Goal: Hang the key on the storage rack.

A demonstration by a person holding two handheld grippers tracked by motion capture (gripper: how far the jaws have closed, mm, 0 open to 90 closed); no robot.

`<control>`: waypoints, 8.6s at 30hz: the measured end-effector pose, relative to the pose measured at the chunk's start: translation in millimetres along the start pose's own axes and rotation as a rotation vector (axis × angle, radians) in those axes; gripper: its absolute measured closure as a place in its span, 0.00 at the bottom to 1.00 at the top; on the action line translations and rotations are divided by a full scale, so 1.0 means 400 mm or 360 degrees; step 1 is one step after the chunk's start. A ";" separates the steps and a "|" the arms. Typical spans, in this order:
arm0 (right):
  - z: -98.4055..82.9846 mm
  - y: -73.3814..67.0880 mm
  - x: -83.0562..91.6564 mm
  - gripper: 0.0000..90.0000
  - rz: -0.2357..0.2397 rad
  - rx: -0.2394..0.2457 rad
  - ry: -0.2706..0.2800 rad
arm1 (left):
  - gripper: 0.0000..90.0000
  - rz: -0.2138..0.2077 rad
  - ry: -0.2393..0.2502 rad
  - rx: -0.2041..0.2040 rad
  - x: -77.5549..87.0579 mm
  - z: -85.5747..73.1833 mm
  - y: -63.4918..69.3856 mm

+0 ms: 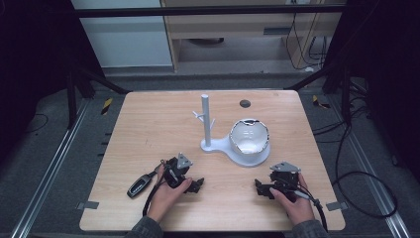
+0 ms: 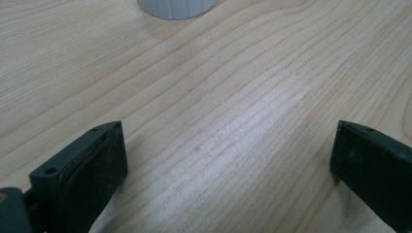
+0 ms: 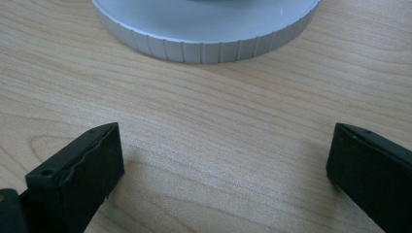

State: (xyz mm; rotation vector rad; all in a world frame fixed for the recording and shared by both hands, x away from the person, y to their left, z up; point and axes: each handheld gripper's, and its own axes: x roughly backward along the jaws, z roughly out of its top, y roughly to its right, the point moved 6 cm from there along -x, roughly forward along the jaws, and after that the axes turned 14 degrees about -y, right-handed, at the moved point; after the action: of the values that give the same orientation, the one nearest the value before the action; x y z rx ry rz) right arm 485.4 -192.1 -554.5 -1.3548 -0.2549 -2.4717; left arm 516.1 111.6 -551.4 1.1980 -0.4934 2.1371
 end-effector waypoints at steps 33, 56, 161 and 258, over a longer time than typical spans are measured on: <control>0.008 0.029 -0.006 0.00 0.0106 0.0171 -0.0010 | 0.21 0.0264 -0.0855 0.0019 0.204 0.024 -0.210; 0.010 0.029 -0.008 0.00 0.0102 0.0175 -0.0003 | 0.56 0.0169 -0.1177 -0.0004 0.159 -0.067 -0.220; 0.011 0.027 -0.007 0.01 0.0115 0.0178 -0.0006 | 0.91 0.0377 0.0500 0.0290 0.465 -0.057 -0.165; 0.009 0.040 -0.005 0.00 0.0103 0.0132 -0.0012 | 0.90 0.0295 0.0607 0.0129 0.372 0.238 -0.026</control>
State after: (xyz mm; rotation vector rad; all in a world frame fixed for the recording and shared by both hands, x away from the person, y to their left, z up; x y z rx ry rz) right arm 494.7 -205.5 -554.2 -1.3177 -0.3070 -2.3762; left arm 524.6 113.7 -374.7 0.7791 -0.3605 2.4907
